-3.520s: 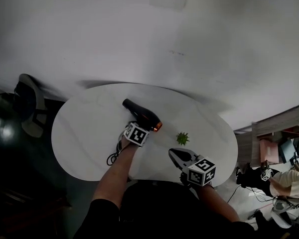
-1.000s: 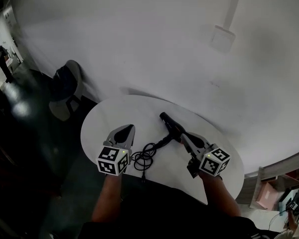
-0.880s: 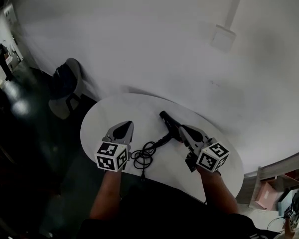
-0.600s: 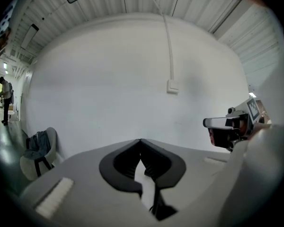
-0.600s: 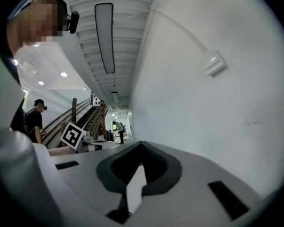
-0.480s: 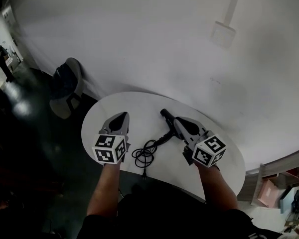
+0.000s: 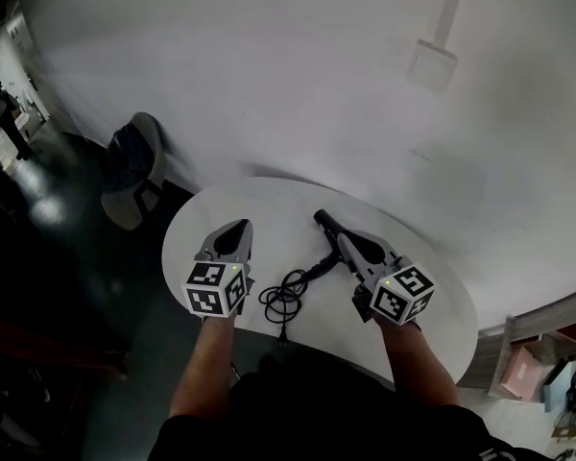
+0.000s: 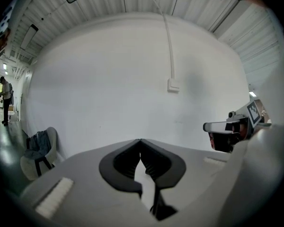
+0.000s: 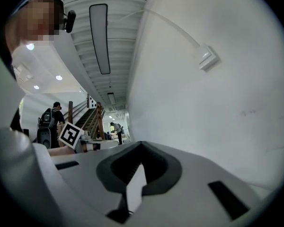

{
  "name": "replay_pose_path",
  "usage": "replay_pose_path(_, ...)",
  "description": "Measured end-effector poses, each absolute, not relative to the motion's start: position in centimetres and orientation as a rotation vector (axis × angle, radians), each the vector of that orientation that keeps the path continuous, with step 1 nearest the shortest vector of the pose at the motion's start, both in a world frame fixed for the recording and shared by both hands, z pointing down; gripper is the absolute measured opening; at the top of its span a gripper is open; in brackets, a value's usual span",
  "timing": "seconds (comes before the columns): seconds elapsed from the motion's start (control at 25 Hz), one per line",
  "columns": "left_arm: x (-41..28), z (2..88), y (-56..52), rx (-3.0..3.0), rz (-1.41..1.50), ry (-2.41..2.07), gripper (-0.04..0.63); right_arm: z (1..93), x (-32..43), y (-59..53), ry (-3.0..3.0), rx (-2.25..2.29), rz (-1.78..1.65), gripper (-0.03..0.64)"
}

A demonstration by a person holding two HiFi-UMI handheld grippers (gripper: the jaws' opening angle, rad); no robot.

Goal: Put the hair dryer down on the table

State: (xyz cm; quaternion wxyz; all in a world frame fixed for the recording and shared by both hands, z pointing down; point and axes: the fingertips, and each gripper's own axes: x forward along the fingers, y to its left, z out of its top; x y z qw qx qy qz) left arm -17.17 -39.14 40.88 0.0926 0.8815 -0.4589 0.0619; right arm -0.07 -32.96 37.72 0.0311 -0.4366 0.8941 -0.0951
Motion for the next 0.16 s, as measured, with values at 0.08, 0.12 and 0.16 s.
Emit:
replay_pose_path(0.08,-17.25,41.03,-38.98,2.617,0.19,-1.352,0.012,37.81,-0.34,-32.75,2.757,-1.339,-0.294,0.011)
replay_pose_path(0.12,-17.27,41.08,-38.9,2.618,0.193,-1.347,0.012,37.83,-0.47,-32.64,2.759,-1.336,-0.294,0.011)
replay_pose_path(0.16,-17.28,41.13,-38.81,2.618,0.197,-1.343,0.012,37.84,-0.59,-32.54,2.761,-1.333,-0.293,0.011)
